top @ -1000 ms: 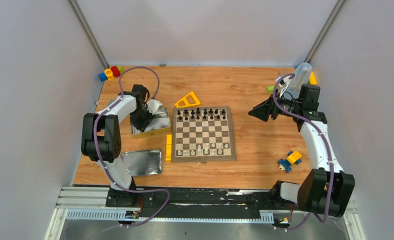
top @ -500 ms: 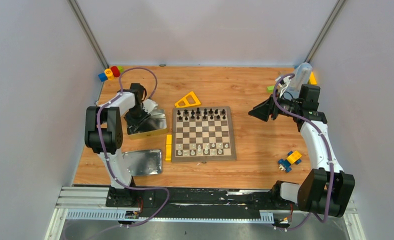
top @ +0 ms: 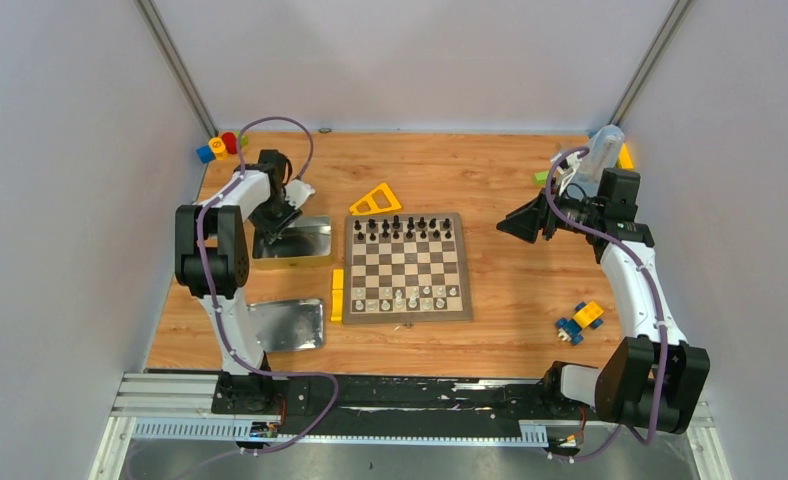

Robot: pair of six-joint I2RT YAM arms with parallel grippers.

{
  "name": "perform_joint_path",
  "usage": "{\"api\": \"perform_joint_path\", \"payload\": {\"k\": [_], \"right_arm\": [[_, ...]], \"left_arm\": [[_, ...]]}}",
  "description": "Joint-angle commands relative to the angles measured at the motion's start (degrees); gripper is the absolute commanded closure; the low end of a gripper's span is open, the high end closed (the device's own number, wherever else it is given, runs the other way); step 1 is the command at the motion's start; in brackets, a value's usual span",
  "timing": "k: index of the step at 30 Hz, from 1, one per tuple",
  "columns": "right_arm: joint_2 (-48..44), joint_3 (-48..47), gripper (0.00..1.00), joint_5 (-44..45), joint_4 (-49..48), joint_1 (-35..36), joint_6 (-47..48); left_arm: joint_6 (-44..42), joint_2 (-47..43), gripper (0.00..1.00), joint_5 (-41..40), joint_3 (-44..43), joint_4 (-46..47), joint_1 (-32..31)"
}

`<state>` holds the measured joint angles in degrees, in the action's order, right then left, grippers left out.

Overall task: Set up the chess pieces on the board
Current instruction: Pick up the chess piece from the storage box.

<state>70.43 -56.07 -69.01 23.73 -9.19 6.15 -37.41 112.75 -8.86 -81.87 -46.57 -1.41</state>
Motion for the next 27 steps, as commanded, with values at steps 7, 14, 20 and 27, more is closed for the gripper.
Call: {"api": "perform_joint_path", "payload": {"k": [7, 14, 20, 27], "right_arm": [[0.41, -1.55, 0.42, -1.31, -0.73, -0.30, 1.67], [-0.12, -1.41, 0.42, -1.06, -0.70, -0.30, 1.76], [0.05, -1.46, 0.42, -1.15, -0.70, -0.30, 1.76], [-0.03, -1.46, 0.41, -1.13, -0.69, -0.30, 1.80]], "left_arm": [[11.66, -1.35, 0.49, 6.65, 0.55, 2.15, 1.10], [17.42, -4.80, 0.49, 7.29, 6.67, 12.07, 1.98], [20.81, -7.91, 0.48, 8.45, 10.36, 16.30, 4.09], [22.81, -10.18, 0.50, 11.12, 11.58, 18.34, 4.72]]}}
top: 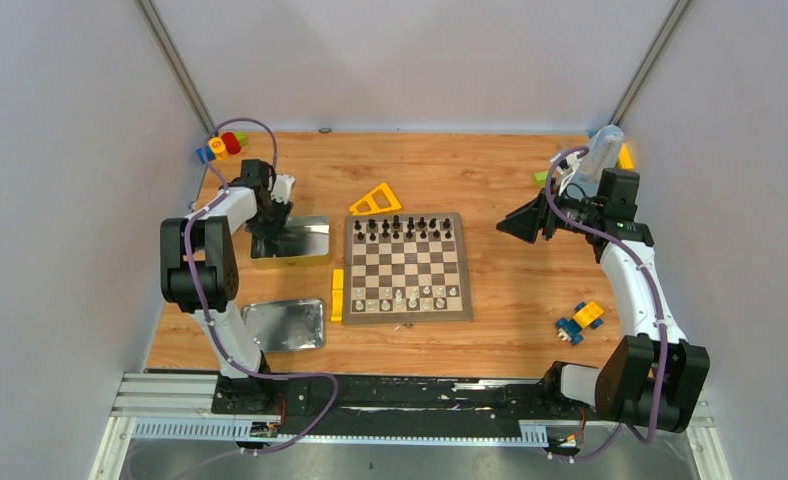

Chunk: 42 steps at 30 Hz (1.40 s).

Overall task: Set up the chess pieces on the board
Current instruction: Pick up the chess piece from the storage box.

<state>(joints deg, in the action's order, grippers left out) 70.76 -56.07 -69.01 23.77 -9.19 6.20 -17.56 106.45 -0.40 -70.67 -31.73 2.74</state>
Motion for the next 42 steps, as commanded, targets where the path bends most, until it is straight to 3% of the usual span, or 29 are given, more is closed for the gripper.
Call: {"api": "perform_joint_path", "payload": {"k": [1, 32, 42], "right_arm": [[-0.36, -1.43, 0.41, -1.12, -0.73, -0.28, 1.76], [-0.09, -1.48, 0.41, -1.47, -0.59, -0.30, 1.89], [0.08, -1.50, 0.40, -1.65, -0.51, -0.30, 1.89]], "left_arm": [[3.14, -3.99, 0.50, 2.89, 0.29, 3.50, 0.58], [7.04, -2.76, 0.72, 2.28, -0.69, 7.11, 0.77], [5.94, -4.25, 0.90, 2.43, -0.31, 6.84, 1.07]]}}
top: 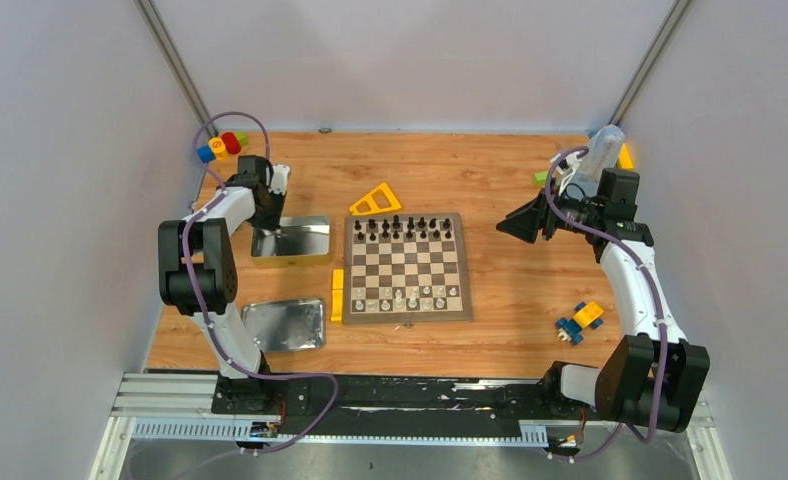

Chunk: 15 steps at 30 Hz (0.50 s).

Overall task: Set up the chess pieces on the board
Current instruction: Pick up the chess piece from the storage box.

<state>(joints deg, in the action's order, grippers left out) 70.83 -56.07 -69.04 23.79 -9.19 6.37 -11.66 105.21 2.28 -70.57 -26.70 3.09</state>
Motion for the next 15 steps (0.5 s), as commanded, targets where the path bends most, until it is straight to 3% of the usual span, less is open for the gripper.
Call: {"api": "perform_joint_path", "payload": {"k": [1, 11, 13, 15], "right_arm": [[-0.05, -1.52, 0.40, -1.63, -0.51, -0.30, 1.71], [0.27, -1.63, 0.40, -1.86, -0.49, -0.30, 1.63], [0.36, -1.70, 0.40, -1.87, -0.43, -0.30, 1.67], [0.43, -1.81, 0.40, -1.89, -0.46, -0.30, 1.63]], "left_arm": [[-0.08, -3.57, 0.91, -0.17, -0.30, 1.73, 0.76], [-3.64, -11.05, 0.95, 0.68, 3.79, -1.24, 0.77], [-3.70, -11.67, 0.91, 0.57, 4.43, -1.25, 0.77], [-3.18, -11.57, 0.80, 0.53, 4.77, -0.49, 0.77]]}}
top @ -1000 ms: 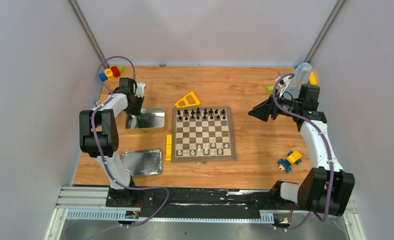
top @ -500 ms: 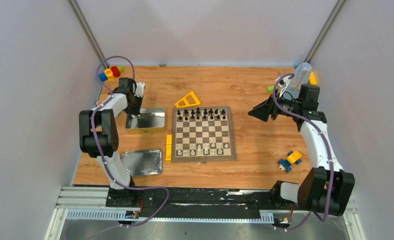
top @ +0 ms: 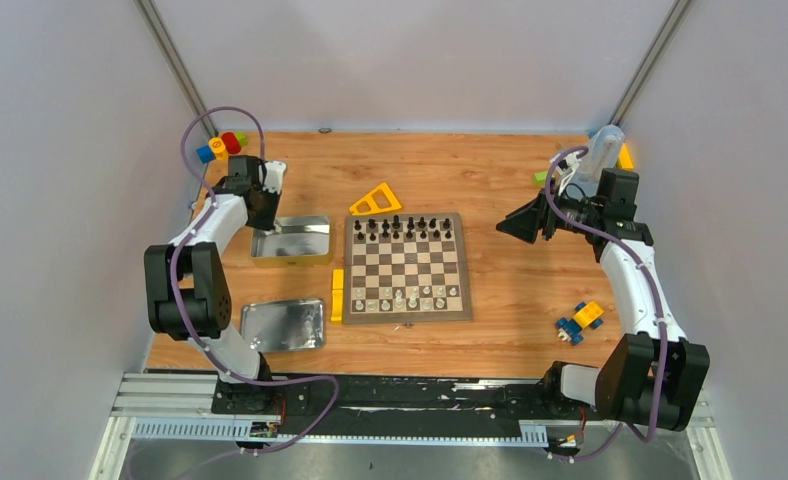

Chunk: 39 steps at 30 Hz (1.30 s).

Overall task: Set up the chess pieces on the board
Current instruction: Pick up the chess piece from the storage box.

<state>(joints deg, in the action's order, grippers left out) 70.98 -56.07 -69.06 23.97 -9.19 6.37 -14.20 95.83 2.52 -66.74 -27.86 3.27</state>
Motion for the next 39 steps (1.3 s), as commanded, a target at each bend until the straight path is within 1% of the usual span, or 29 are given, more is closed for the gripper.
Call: {"api": "perform_joint_path", "payload": {"k": [1, 3, 8, 12, 29, 39], "right_arm": [[0.30, -1.76, 0.40, -1.87, -0.60, -0.30, 1.63], [0.23, -1.67, 0.40, -1.82, -0.66, -0.30, 1.71], [-0.01, -1.61, 0.40, -1.61, -0.59, -0.30, 1.80], [0.08, -1.72, 0.40, -1.74, -0.56, -0.29, 1.80], [0.39, -1.67, 0.39, -1.61, -0.38, -0.25, 1.99], [0.75, -1.77, 0.39, -1.77, -0.31, -0.30, 2.06]], "left_arm": [[-0.43, -1.76, 0.74, 0.25, 0.89, 0.90, 0.60], [0.65, -0.76, 0.68, 0.58, 0.70, 1.88, 0.64], [3.83, 1.93, 0.65, 1.95, 0.77, 4.41, 0.62], [5.23, 3.18, 0.65, 2.11, 1.73, 7.28, 0.56], [7.47, 7.08, 0.66, 0.60, 1.83, 11.97, 0.58], [8.45, 7.05, 0.71, -0.04, 2.40, 14.44, 0.59]]}}
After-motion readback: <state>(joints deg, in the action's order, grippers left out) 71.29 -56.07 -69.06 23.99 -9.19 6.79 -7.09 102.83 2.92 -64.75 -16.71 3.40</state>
